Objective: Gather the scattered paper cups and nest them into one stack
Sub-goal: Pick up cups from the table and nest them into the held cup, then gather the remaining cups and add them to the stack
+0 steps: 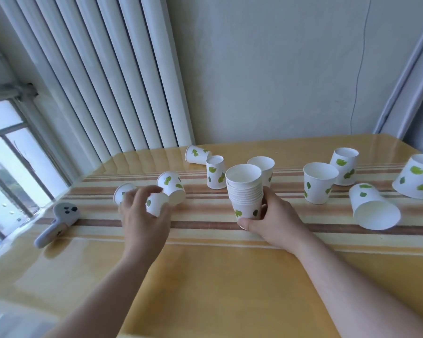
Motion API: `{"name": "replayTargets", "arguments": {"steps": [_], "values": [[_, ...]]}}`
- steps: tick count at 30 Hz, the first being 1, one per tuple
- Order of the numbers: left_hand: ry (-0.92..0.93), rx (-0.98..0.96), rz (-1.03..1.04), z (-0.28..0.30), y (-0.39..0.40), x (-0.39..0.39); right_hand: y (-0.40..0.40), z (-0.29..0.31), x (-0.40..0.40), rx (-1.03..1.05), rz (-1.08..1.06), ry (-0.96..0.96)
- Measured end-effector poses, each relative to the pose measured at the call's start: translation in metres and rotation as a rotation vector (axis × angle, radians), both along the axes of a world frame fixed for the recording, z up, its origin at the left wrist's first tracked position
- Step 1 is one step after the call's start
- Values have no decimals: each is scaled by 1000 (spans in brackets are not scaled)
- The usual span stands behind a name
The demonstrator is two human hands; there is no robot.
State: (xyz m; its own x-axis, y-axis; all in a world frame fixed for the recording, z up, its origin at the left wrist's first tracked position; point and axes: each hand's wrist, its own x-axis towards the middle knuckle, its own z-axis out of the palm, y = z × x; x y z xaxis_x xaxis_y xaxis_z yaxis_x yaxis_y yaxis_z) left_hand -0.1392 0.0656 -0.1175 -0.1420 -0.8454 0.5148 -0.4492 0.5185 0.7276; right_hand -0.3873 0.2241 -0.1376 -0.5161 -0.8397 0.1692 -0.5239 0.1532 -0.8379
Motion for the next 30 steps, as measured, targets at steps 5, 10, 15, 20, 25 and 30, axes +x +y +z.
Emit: {"name": "replayTargets", "arguments": {"steps": [5, 10, 15, 20, 25, 30], "values": [[-55, 371, 68, -10, -19, 3, 0, -3, -1, 2, -15, -9], [-112, 427, 29, -17, -16, 5, 1, -4, -1, 1, -7, -10], [-280, 428, -65, -7, -8, 15, -1, -3, -1, -10, 0, 3], [-19, 427, -210, 7, 16, 0, -1, -3, -1, -4, 7, 4], [381, 385, -517, 42, 37, -59, -1, -3, -2, 12, 2, -1], [398, 310, -627, 62, 60, -103, -1, -3, -2, 11, 0, 12]]}}
